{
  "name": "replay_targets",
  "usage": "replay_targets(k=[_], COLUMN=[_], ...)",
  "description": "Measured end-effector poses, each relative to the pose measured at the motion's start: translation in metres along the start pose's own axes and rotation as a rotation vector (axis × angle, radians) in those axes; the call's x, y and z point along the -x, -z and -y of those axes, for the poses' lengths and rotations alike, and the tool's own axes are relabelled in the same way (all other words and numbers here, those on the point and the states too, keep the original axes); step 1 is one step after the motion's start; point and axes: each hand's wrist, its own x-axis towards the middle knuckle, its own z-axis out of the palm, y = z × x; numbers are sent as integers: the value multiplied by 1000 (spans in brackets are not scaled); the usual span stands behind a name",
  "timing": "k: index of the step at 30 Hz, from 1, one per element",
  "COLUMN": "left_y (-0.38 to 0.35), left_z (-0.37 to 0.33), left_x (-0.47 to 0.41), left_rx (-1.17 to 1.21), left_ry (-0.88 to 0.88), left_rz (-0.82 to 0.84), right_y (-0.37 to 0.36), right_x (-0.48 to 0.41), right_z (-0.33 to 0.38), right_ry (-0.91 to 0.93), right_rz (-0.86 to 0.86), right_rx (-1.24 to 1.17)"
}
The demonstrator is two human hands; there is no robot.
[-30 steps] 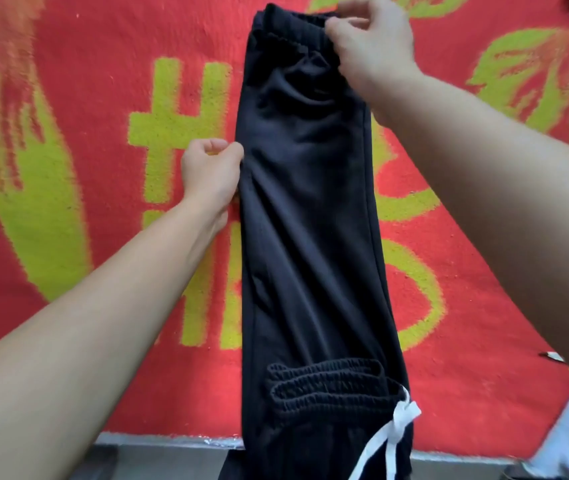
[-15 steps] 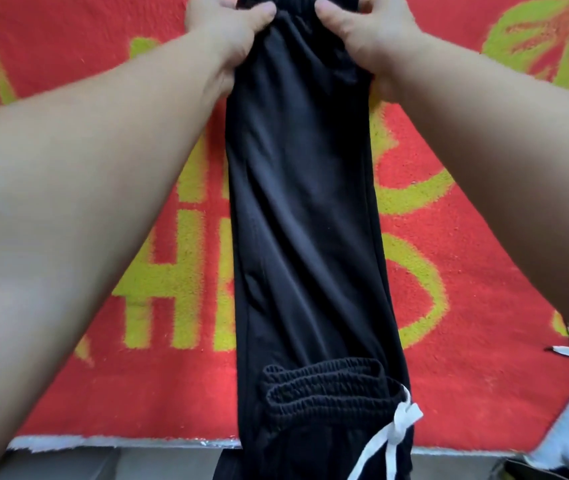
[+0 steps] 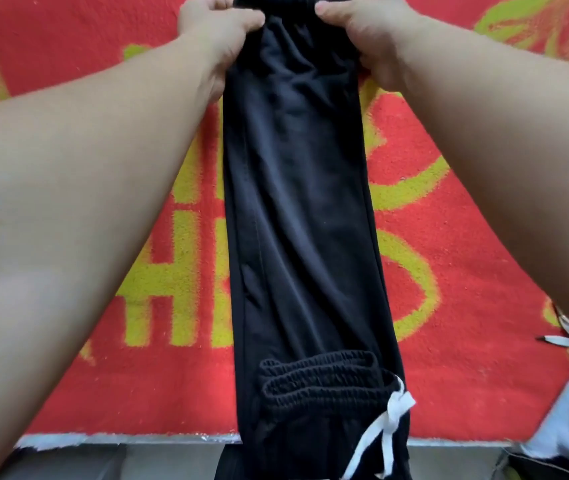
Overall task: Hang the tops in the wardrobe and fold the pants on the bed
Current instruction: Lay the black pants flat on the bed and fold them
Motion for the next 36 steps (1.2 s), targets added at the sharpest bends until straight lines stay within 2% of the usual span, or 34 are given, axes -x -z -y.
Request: replay_targets(k=[4,6,10,12,14,17,19,21,23,28,33,36], left_y=[7,17,41,55,69,75,67,53,40,24,22,24], left_z=[-7,-11,7,30,61,112,138,151,156,151,142,138], left_x=[40,75,169,216,256,299,317,322,319,303,302,308], left_rx=[-120,-209,-672,-822,-862,-742,-531,-368,-231,-61,-52,96], left_ry=[-79,-185,-487,-562,-562,-355,-86,172,334,517,477,625], left_rz=[-42,-15,-30,-26,28,48,29,10,53,107,61,117], right_y=[15,25,37,41,41,30,20,12,6,-1,6,1], right_x=[29,59,144,188,227,268,284,293,294,291,293,291], right_z=[7,7,-17,-44,-77,-129,-163,-187,-202,-199,-189,-188], right_ry=[165,247,431,493,543,534,485,426,387,367,401,320], right_rz=[-99,-100,-135,-130,-125,-24,64,78,33,6,-13,-51], right_rx=[184,319,747,823,835,904,946,916,822,663,633,504])
